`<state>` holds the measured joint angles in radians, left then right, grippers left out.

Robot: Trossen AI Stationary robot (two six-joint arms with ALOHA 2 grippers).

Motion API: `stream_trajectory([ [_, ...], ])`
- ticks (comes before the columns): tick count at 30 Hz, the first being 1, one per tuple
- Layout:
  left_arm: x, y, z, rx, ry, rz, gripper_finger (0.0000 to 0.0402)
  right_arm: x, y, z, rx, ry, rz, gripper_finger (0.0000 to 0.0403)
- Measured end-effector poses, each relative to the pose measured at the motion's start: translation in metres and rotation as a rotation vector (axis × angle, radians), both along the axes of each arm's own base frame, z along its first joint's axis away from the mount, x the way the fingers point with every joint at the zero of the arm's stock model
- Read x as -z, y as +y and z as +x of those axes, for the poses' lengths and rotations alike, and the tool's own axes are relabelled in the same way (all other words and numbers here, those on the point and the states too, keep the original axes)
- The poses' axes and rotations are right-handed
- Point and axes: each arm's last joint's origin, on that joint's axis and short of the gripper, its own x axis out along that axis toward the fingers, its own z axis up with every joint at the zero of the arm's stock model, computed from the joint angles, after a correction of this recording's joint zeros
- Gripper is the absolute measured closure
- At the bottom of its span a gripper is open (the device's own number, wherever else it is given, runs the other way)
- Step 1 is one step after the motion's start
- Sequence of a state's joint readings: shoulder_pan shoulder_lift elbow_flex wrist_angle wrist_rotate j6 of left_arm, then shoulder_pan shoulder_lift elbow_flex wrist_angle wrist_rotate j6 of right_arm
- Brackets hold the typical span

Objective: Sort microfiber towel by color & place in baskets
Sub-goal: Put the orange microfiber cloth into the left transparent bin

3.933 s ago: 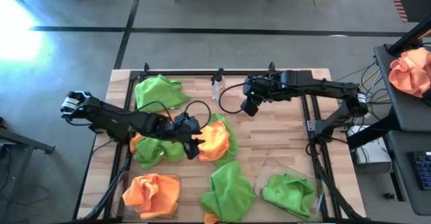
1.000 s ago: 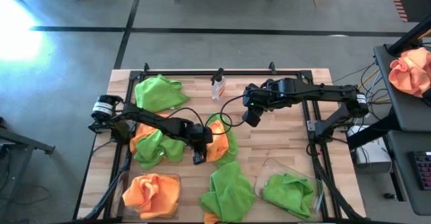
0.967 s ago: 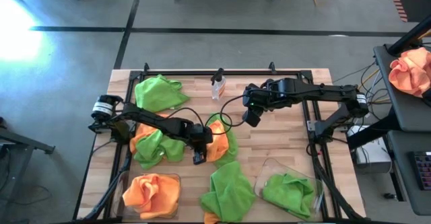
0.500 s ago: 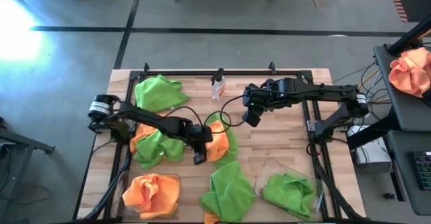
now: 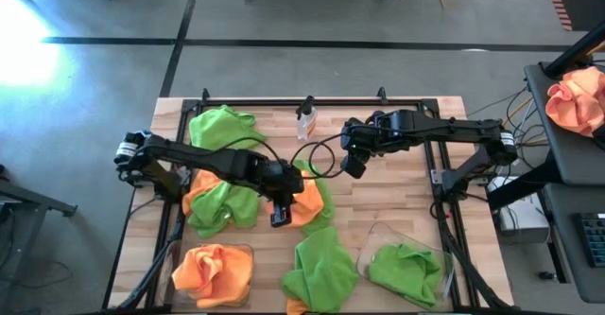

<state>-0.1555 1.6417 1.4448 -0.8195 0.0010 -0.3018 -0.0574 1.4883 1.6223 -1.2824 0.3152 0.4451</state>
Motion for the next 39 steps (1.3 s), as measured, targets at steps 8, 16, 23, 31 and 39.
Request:
stream_trajectory([
  [8,-0.054,-0.015,-0.015,-0.045,0.015,0.125,0.0402,0.000,-0.001,0.000,-0.003,0.010,-0.041,0.0298],
  [16,-0.098,-0.031,-0.039,-0.173,-0.001,0.182,0.0402,0.000,-0.002,0.000,-0.026,0.020,-0.065,0.0298],
  [23,-0.142,-0.055,-0.065,-0.266,-0.137,0.127,0.0402,0.001,-0.002,0.000,-0.039,0.027,-0.070,0.0302],
  [31,-0.176,-0.087,-0.097,-0.317,-0.322,0.092,0.0401,0.002,-0.002,0.000,-0.071,0.040,-0.080,0.0296],
  [39,-0.165,-0.111,-0.118,-0.385,-0.256,0.059,0.0401,0.002,-0.002,0.000,-0.077,0.043,-0.082,0.0303],
])
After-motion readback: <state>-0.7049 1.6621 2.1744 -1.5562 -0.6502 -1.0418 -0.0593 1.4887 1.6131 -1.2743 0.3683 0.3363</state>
